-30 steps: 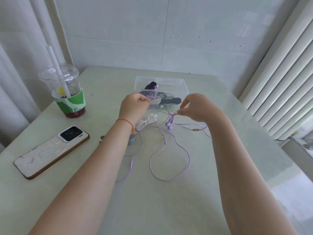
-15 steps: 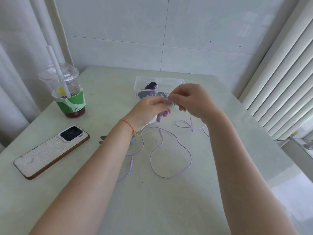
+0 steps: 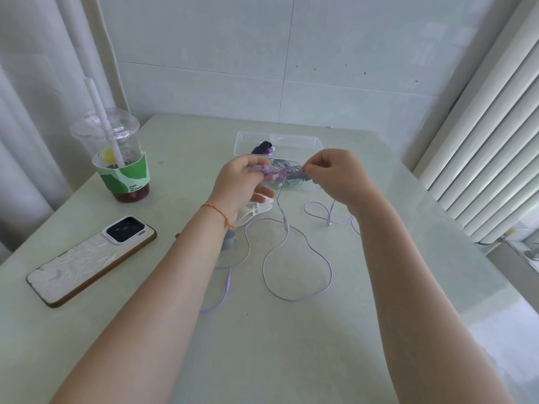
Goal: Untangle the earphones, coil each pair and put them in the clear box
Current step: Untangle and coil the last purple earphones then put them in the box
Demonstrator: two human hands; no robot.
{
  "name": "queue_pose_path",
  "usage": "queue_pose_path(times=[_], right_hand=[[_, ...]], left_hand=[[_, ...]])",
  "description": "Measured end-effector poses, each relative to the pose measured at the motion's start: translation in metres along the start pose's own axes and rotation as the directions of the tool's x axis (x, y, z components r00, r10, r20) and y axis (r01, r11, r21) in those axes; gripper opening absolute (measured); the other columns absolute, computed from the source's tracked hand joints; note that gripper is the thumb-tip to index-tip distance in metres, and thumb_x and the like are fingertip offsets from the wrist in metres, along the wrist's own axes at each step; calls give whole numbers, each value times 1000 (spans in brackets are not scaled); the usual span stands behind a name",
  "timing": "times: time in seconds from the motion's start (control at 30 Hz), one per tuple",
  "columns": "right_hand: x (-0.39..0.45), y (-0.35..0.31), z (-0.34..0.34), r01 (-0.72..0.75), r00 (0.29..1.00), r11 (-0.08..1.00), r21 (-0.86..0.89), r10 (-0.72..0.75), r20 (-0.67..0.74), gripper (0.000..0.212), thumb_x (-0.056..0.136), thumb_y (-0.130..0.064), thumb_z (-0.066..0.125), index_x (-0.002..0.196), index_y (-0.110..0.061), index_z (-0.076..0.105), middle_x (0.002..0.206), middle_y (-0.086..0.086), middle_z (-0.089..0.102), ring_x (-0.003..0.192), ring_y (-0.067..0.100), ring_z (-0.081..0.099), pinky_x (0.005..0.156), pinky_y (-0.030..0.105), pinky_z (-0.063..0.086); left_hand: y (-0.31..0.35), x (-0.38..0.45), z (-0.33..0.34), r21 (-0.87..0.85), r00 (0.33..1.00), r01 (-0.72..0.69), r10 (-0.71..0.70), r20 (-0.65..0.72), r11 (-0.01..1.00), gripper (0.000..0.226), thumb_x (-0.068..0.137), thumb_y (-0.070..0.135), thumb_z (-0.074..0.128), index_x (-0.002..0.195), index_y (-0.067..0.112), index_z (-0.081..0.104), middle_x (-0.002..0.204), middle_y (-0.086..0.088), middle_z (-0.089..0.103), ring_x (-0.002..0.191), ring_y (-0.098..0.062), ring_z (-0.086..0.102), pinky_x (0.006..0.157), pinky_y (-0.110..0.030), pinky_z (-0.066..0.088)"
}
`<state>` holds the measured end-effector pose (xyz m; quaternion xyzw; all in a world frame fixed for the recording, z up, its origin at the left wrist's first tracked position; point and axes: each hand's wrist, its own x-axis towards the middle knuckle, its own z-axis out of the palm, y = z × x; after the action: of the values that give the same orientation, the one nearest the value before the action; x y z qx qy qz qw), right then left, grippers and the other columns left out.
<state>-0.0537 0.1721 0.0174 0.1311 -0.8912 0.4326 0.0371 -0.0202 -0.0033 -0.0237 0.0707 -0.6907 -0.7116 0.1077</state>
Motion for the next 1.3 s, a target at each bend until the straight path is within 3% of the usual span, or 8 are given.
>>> queue_pose_path(times=[0.27,0.4,0.53,0.63,0.73,0.83,0.93,1.3], right_hand=[[2,10,-12,-17,999,984,-179,8,-53,21,80,-31,74,79,-11,68,66,-6,53,67,16,48,61,28,36],[2,11,-19,-46,998,968,-246,33,-55,27,82,-30,74,83,-4,70,57,-6,48,54,13,43,52,26,33],[-1,7,-16,6,1000,981,-193,-10,-20,17,82,-33,74,78,-16,72,55,-7,46,52,10,40,49,23,31],[-3,0,-9,52,997,996,-79,-47,57,9,84,-29,73,80,-20,74,44,-12,46,44,5,38,44,16,30],[-4,-5,-2,74,995,997,30,-76,71,6,85,-18,70,84,-13,73,53,-6,59,48,10,52,53,19,46],[-4,-6,2,109,993,991,77,-112,41,7,87,-8,64,83,-9,70,67,4,68,56,14,60,63,31,53],[-3,-6,3,90,996,993,70,-91,18,9,89,-10,61,85,-13,68,69,-2,65,51,6,53,57,22,43],[-3,0,-3,25,998,998,-54,-21,67,8,84,-15,71,89,-9,70,64,-7,56,49,3,42,46,14,32]], left_hand=[[-7,14,-16,-40,937,116,-123,-327,992,33,84,-5,35,82,16,61,72,-1,55,37,-10,49,41,-19,31],[-8,16,-20,4,887,144,-127,-445,990,37,81,-5,34,91,16,63,73,2,54,57,-17,51,48,-23,31],[-1,9,-13,42,964,82,-68,-256,996,42,80,-2,43,103,19,70,82,10,58,76,-8,53,62,-26,41],[8,0,-1,55,997,-14,18,-76,998,28,87,3,52,101,14,73,97,3,68,82,-2,61,65,-9,45],[7,-9,8,-96,984,-14,31,178,995,15,93,4,58,100,-2,70,85,-12,67,69,-21,61,59,-20,50],[3,-9,6,-36,950,15,-3,311,999,11,93,13,62,97,6,69,77,-11,64,57,-16,57,67,-28,48],[0,-6,3,-1,955,41,-38,294,999,23,89,15,69,107,0,68,76,-9,63,59,-17,54,62,-25,45],[-1,-1,-2,-57,998,39,-37,46,998,20,93,-2,55,86,10,69,72,-6,67,53,-15,61,53,-23,53]])
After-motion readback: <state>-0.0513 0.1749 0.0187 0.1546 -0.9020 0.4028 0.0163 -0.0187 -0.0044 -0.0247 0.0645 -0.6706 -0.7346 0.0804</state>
